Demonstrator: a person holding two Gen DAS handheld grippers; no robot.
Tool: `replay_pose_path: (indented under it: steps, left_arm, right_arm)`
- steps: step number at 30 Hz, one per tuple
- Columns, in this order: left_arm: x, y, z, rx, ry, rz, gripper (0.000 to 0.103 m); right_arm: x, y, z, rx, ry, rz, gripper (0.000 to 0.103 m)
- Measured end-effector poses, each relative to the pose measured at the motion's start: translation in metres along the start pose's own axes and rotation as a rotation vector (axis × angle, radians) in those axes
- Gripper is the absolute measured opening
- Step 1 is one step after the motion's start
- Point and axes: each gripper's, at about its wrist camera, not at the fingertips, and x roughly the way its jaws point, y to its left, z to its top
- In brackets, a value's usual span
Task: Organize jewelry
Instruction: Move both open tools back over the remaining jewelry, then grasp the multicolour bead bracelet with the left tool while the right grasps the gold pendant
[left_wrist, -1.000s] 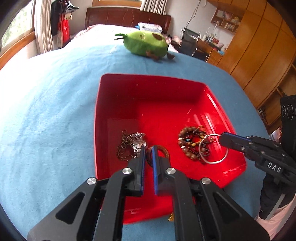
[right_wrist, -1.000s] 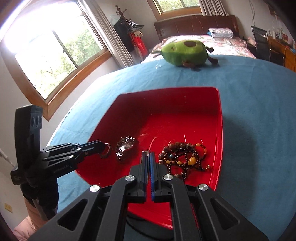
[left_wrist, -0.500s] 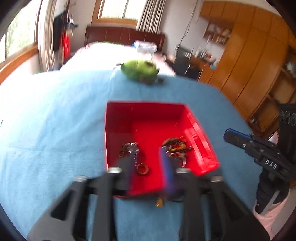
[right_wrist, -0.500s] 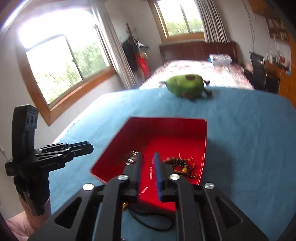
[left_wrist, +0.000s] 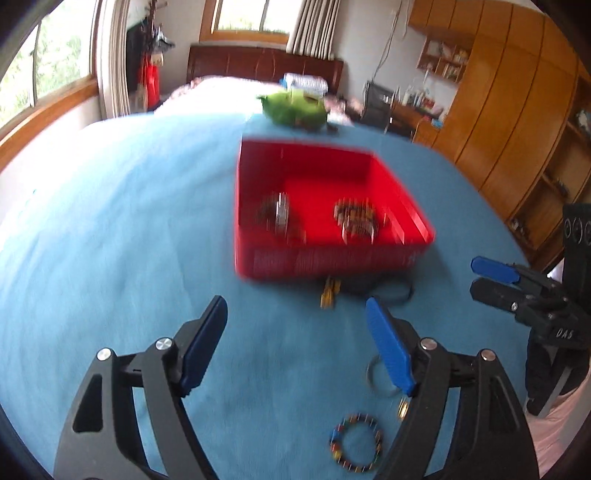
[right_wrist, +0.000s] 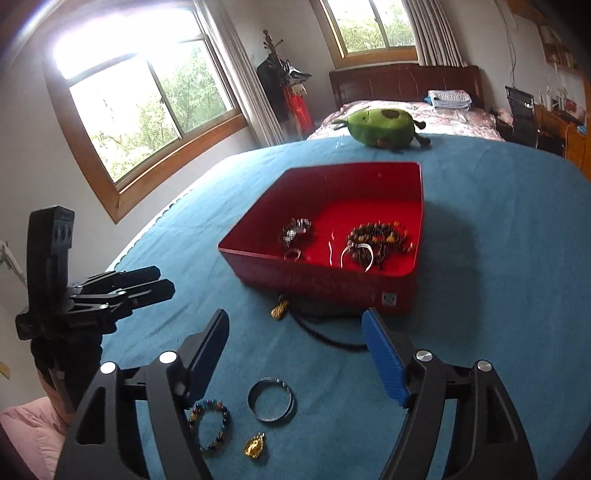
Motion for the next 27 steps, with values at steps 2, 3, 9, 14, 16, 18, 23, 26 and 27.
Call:
replay_pose_path:
  steps: [2,3,9,14,16,18,23,26,27]
  left_arm:
    - [0.007,0.001,-0.017,0.008,0.033,0.013,0.077]
    - [0.009,0.001,-0.025,0.013,0.045,0.021,0.077]
    - [0.014,0.002,-0.072,0.029,0.117,0.025,0.077]
    - [0.009,-0.011,-0.093,0.042,0.135,0.016,0.077]
    - [0.01,-0.016,-0.099,0.043,0.143,0.017,0.076]
    - [0.012,-0.021,-0.103,0.048,0.153,0.018,0.076]
    - [0.017,-0.031,-0.11,0.064,0.176,0.04,0.075]
    - [0.023,-0.032,-0.113,0.056,0.198,0.041,0.073]
    - [0.025,-0.032,-0.113,0.053,0.201,0.043,0.073]
  right_arm:
    - [0.005,-0.002,-0.019,0.026,0.032,0.012,0.077]
    - [0.006,-0.003,-0.028,0.039,0.042,0.01,0.078]
    - [-0.003,0.001,-0.07,0.063,0.068,0.006,0.078]
    - [0.0,0.01,-0.093,0.067,0.129,0.045,0.056]
    - [0.003,0.014,-0.1,0.072,0.157,0.068,0.052]
    - [0.005,0.019,-0.103,0.065,0.171,0.074,0.049]
    - [0.012,0.028,-0.107,0.054,0.2,0.081,0.041]
    - [0.018,0.028,-0.108,0.063,0.22,0.077,0.04]
    - [0.021,0.028,-0.108,0.067,0.225,0.074,0.039]
